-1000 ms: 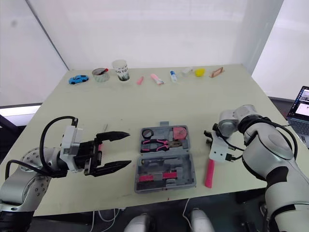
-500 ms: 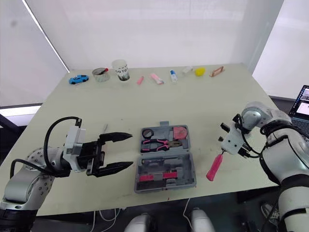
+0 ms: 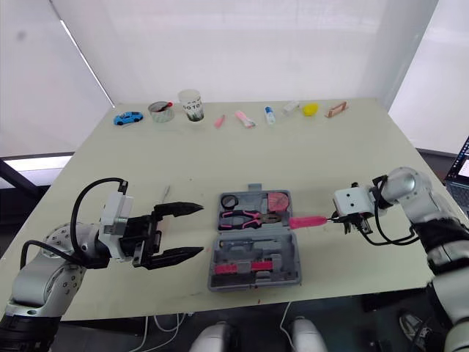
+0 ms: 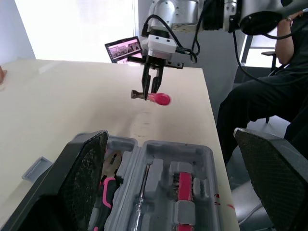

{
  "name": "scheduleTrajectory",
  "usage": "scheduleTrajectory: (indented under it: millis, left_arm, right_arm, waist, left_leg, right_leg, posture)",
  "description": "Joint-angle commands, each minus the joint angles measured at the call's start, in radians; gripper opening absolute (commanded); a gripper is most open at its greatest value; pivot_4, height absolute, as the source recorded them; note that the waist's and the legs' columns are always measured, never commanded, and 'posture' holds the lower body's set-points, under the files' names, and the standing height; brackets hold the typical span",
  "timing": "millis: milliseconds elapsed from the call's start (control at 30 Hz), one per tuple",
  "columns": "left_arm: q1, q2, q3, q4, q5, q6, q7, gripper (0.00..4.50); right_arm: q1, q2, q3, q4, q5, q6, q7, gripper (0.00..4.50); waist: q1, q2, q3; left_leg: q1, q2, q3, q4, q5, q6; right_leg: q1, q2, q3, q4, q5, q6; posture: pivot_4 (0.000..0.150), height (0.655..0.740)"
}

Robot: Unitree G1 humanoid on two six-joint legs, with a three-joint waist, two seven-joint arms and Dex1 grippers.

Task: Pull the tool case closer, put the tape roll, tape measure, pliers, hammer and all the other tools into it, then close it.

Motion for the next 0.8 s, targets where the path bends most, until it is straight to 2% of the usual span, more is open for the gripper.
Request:
scheduleTrajectory:
  millis: [33, 167, 433, 567, 667, 800]
  left_arm:
    - [-0.016, -0.006, 0.004, -0.008, -0.016, -0.008, -0.006, 4.50]
    - [-0.032, -0.006, 0.005, 0.005, -0.016, -0.009, -0.012, 4.50]
    - [-0.084, -0.027, -0.022, 0.041, -0.012, -0.012, -0.033, 4.50]
    - [-0.089, -0.032, -0.023, 0.046, -0.008, -0.013, -0.037, 4.50]
    - [-0.087, -0.029, -0.020, 0.048, -0.010, -0.013, -0.041, 4.50]
    - [-0.087, -0.032, -0.018, 0.046, -0.010, -0.012, -0.038, 4.50]
  right_arm:
    - [0.101, -0.005, -0.116, -0.273, 0.089, 0.379, -0.101, 0.04]
    - [0.194, -0.006, -0.159, -0.479, 0.099, 0.671, -0.198, 0.04]
    - [0.258, 0.198, -0.257, -0.768, 0.115, 1.478, -0.571, 0.04]
    - [0.262, 0.239, -0.260, -0.802, 0.121, 1.632, -0.683, 0.04]
    - [0.248, 0.318, -0.322, -0.806, 0.134, 1.779, -0.760, 0.04]
    - [0.278, 0.375, -0.364, -0.810, 0.179, 1.809, -0.814, 0.04]
  waist:
    - [0.004, 0.000, 0.000]
    - [0.006, 0.000, 0.000]
    - [0.014, -0.001, 0.000]
    - [0.016, -0.001, 0.000]
    - [0.014, -0.001, 0.000]
    - [0.014, -0.001, -0.001]
  left_leg:
    - [0.000, 0.000, 0.000, 0.000, 0.000, 0.000]
    - [0.000, 0.000, 0.000, 0.000, 0.000, 0.000]
    - [-0.002, 0.000, -0.002, 0.001, 0.000, 0.000]
    - [-0.004, -0.001, -0.003, 0.001, 0.000, 0.000]
    - [-0.005, -0.001, -0.004, 0.001, 0.000, 0.000]
    - [-0.006, -0.001, -0.006, 0.001, 0.000, 0.000]
  right_leg:
    - [0.000, 0.000, 0.000, 0.000, 0.000, 0.000]
    - [-0.001, 0.000, 0.000, 0.000, 0.000, 0.000]
    - [-0.001, 0.002, 0.000, 0.000, 0.000, 0.000]
    - [-0.002, 0.001, -0.001, -0.002, 0.000, 0.000]
    - [-0.002, 0.001, -0.001, -0.002, 0.000, 0.000]
    - [-0.002, 0.002, -0.003, -0.002, 0.000, 0.000]
  posture:
    - [0.150, 0.7400]
    - [0.150, 0.7400]
    - [0.150, 0.7400]
    - [0.150, 0.7400]
    - [0.150, 0.7400]
    - [0.150, 0.7400]
